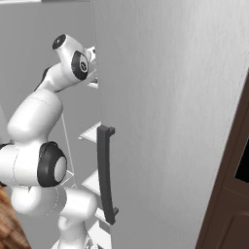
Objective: Take the sweet potato and kiwi from the highest rack and move them to the second highest rack where the lemon and tangerine are located, to maximize freezer space. Close the freezer door after rearranging.
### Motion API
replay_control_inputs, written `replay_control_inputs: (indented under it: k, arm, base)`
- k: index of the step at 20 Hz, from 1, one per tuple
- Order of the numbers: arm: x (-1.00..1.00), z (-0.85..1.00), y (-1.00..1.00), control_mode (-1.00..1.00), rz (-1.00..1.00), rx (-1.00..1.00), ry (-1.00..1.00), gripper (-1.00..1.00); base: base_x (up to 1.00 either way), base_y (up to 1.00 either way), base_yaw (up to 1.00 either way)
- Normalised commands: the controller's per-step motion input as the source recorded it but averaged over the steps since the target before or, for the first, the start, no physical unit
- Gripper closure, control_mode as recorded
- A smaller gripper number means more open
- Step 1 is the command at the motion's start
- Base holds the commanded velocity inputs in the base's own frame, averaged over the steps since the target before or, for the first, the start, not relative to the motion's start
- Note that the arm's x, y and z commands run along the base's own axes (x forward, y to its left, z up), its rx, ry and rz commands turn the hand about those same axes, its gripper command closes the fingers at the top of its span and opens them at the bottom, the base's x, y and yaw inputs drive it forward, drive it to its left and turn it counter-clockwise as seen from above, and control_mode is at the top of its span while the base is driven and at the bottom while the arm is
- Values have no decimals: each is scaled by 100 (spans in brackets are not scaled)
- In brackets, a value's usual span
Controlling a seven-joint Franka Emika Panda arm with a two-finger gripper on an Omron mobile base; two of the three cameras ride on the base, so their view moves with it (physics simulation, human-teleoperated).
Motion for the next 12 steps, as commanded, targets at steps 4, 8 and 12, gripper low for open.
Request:
replay_control_inputs:
  k: [4,8,12]
  arm:
    - [37,0,-23,-100,0,-5,13,-100]
    - [25,-1,-26,-100,4,-2,10,-100]
    - [4,-10,-20,-100,2,-1,4,-100]
  base:
    - [0,0,0]
    - [0,0,0]
    - [0,0,0]
